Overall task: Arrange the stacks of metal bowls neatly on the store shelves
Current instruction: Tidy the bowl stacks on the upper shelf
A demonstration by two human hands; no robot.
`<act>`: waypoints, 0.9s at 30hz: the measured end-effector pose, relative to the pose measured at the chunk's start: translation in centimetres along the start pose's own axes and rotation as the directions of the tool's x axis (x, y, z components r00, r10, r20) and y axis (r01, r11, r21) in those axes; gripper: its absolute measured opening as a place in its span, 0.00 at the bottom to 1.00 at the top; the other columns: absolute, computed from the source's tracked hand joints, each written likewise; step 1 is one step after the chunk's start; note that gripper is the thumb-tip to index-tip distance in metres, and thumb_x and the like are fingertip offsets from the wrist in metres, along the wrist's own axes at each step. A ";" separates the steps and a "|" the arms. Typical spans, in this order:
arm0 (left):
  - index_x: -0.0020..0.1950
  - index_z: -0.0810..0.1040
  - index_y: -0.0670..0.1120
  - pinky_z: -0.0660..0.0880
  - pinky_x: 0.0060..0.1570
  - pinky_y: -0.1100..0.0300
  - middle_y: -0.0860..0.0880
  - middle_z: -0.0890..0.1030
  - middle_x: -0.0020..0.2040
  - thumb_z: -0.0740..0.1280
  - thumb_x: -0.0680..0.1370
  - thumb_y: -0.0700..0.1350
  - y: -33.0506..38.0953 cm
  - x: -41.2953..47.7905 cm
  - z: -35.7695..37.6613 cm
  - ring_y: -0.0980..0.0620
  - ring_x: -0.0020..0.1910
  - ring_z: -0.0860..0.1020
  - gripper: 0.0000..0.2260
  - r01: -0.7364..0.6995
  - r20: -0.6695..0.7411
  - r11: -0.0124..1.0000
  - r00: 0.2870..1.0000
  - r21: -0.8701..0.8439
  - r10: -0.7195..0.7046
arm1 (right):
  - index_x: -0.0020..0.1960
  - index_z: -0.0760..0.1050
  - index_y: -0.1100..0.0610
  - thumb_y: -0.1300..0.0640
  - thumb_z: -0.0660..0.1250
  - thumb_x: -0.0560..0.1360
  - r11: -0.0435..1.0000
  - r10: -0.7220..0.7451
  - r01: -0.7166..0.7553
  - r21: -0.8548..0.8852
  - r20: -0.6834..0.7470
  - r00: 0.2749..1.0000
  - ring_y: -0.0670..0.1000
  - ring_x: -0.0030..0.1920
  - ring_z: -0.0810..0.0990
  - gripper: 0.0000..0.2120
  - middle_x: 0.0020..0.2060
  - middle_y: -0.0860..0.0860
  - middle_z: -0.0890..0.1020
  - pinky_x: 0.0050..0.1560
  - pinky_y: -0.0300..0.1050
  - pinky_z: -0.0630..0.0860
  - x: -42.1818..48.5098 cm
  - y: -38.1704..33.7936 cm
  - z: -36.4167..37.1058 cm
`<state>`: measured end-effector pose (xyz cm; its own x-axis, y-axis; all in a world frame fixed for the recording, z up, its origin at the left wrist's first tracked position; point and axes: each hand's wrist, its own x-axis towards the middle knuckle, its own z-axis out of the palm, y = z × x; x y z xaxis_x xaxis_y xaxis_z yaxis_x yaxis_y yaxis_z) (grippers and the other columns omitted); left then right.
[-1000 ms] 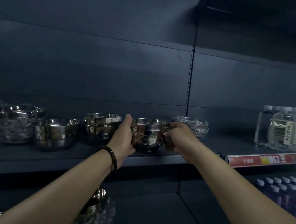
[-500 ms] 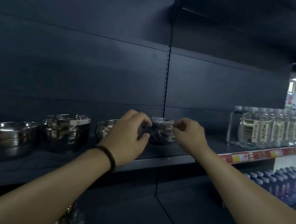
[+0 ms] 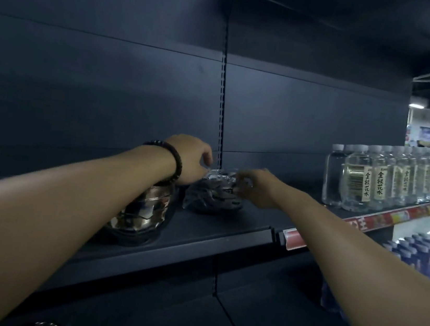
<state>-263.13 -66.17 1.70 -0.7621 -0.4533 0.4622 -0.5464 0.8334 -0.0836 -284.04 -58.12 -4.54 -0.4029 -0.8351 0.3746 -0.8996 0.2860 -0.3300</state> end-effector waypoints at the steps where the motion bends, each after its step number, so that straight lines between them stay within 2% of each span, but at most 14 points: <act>1: 0.63 0.81 0.56 0.73 0.64 0.53 0.49 0.80 0.66 0.70 0.80 0.53 -0.1 -0.1 0.2 0.46 0.66 0.77 0.11 -0.001 -0.003 1.000 1.000 0.004 0.002 | 0.70 0.79 0.55 0.53 0.71 0.81 1.000 -0.010 0.011 -0.016 0.025 1.000 0.59 0.65 0.80 0.18 0.63 0.57 0.82 0.64 0.46 0.75 0.0 -0.3 0.1; 4: 0.62 0.81 0.55 0.74 0.64 0.53 0.49 0.80 0.65 0.70 0.80 0.54 -0.6 -0.6 0.3 0.46 0.66 0.77 0.11 -0.017 -0.017 1.000 1.000 0.009 0.017 | 0.69 0.79 0.59 0.55 0.72 0.81 0.999 -0.033 0.033 -0.023 0.006 0.999 0.58 0.64 0.81 0.18 0.63 0.57 0.83 0.63 0.46 0.75 -0.2 -0.7 0.3; 8: 0.63 0.80 0.55 0.74 0.64 0.52 0.48 0.78 0.63 0.68 0.81 0.56 -1.0 -2.4 -0.1 0.45 0.64 0.77 0.12 -0.014 -0.004 1.000 1.000 0.003 0.014 | 0.68 0.79 0.62 0.58 0.71 0.81 0.998 -0.067 0.067 -0.006 -0.023 0.997 0.55 0.55 0.79 0.17 0.52 0.52 0.78 0.63 0.47 0.77 -1.1 -1.2 0.4; 9: 0.63 0.80 0.55 0.74 0.64 0.52 0.48 0.78 0.63 0.68 0.80 0.57 -1.2 -3.1 -0.3 0.45 0.63 0.77 0.13 -0.011 0.001 1.000 1.000 0.003 0.011 | 0.67 0.79 0.62 0.58 0.71 0.81 0.996 -0.089 0.089 0.013 -0.023 0.996 0.56 0.54 0.79 0.15 0.52 0.51 0.77 0.60 0.49 0.78 -1.5 -1.4 0.3; 10: 0.63 0.79 0.55 0.74 0.64 0.52 0.48 0.78 0.62 0.68 0.80 0.58 -1.5 -3.8 -0.4 0.45 0.63 0.77 0.14 -0.006 0.004 1.000 1.000 0.002 0.006 | 0.64 0.80 0.61 0.58 0.71 0.82 0.994 -0.107 0.107 0.010 -0.020 0.994 0.55 0.53 0.79 0.13 0.51 0.51 0.78 0.54 0.48 0.77 -2.1 -1.7 0.1; 12: 0.63 0.78 0.56 0.74 0.64 0.51 0.48 0.77 0.61 0.68 0.79 0.61 -2.4 -5.4 -0.6 0.45 0.62 0.77 0.17 0.016 0.005 1.000 1.000 -0.014 -0.016 | 0.57 0.78 0.56 0.56 0.72 0.81 0.990 -0.139 0.139 0.004 -0.025 0.990 0.53 0.47 0.79 0.07 0.48 0.50 0.79 0.40 0.41 0.72 -3.2 -2.2 0.0; 14: 0.63 0.77 0.57 0.75 0.64 0.50 0.49 0.76 0.59 0.68 0.77 0.63 -3.4 -7.1 -0.8 0.46 0.60 0.78 0.18 0.053 0.007 0.998 0.999 -0.037 -0.053 | 0.55 0.76 0.52 0.56 0.73 0.80 0.987 -0.147 0.149 0.064 -0.032 0.989 0.50 0.44 0.77 0.06 0.45 0.47 0.79 0.32 0.32 0.68 -4.2 -2.6 -0.1; 15: 0.64 0.76 0.57 0.75 0.64 0.49 0.49 0.76 0.59 0.68 0.77 0.64 -3.8 -7.9 -0.8 0.46 0.60 0.78 0.19 0.067 0.008 0.997 0.998 -0.047 -0.067 | 0.57 0.78 0.51 0.56 0.74 0.80 0.984 -0.152 0.155 0.090 -0.041 0.987 0.50 0.45 0.78 0.08 0.45 0.46 0.80 0.34 0.30 0.68 -4.9 -3.0 -0.1; 17: 0.64 0.75 0.58 0.76 0.62 0.49 0.50 0.77 0.57 0.70 0.76 0.63 -4.1 -9.3 -0.7 0.45 0.58 0.78 0.19 0.086 0.008 0.993 0.996 -0.075 -0.086 | 0.63 0.80 0.52 0.57 0.74 0.80 0.979 -0.144 0.150 0.137 -0.053 0.988 0.51 0.50 0.80 0.12 0.49 0.48 0.83 0.44 0.35 0.72 -6.0 -3.6 -0.1; 20: 0.58 0.75 0.60 0.76 0.61 0.49 0.52 0.80 0.56 0.71 0.76 0.60 -4.2 -11.0 -0.2 0.45 0.57 0.79 0.13 0.118 0.028 0.990 0.993 -0.076 -0.116 | 0.57 0.80 0.51 0.57 0.74 0.79 0.986 -0.102 0.110 0.129 -0.067 0.993 0.53 0.55 0.82 0.08 0.53 0.50 0.84 0.52 0.40 0.71 -7.3 -4.1 -0.2; 22: 0.54 0.75 0.60 0.76 0.62 0.48 0.51 0.82 0.59 0.70 0.77 0.59 -3.9 -11.5 0.2 0.44 0.59 0.79 0.09 0.149 0.059 0.986 0.988 -0.072 -0.145 | 0.57 0.80 0.51 0.57 0.73 0.80 0.987 -0.075 0.083 0.136 -0.064 0.995 0.52 0.54 0.81 0.07 0.53 0.50 0.83 0.52 0.39 0.70 -8.2 -4.4 -0.6; 24: 0.57 0.75 0.60 0.72 0.66 0.45 0.52 0.81 0.63 0.67 0.80 0.58 -3.3 -11.7 0.5 0.44 0.63 0.78 0.08 0.197 0.072 0.977 0.979 -0.078 -0.192 | 0.60 0.81 0.52 0.57 0.73 0.80 0.987 -0.067 0.076 0.142 -0.064 0.996 0.51 0.54 0.81 0.09 0.52 0.48 0.83 0.49 0.35 0.71 -8.9 -4.7 -0.9; 26: 0.61 0.75 0.58 0.67 0.68 0.41 0.54 0.80 0.64 0.65 0.81 0.58 -2.8 -11.7 0.6 0.45 0.66 0.76 0.10 0.239 0.071 0.968 0.970 -0.074 -0.234 | 0.60 0.80 0.50 0.58 0.72 0.81 0.985 -0.076 0.084 0.148 -0.062 0.995 0.48 0.50 0.79 0.09 0.50 0.46 0.81 0.40 0.26 0.69 -9.3 -4.8 -1.1; 27: 0.61 0.76 0.57 0.64 0.67 0.40 0.54 0.80 0.63 0.65 0.82 0.58 -2.5 -11.6 0.7 0.45 0.66 0.76 0.10 0.245 0.065 0.967 0.968 -0.070 -0.241 | 0.60 0.80 0.48 0.58 0.72 0.81 0.984 -0.078 0.086 0.155 -0.061 0.995 0.46 0.48 0.78 0.10 0.49 0.45 0.81 0.37 0.25 0.67 -9.6 -5.0 -1.2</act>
<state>-253.17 -63.23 -4.06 -0.6290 -0.6603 0.4103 -0.6910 0.7167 0.0941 -275.93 -50.99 -5.45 -0.3412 -0.8246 0.4513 -0.8939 0.1363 -0.4270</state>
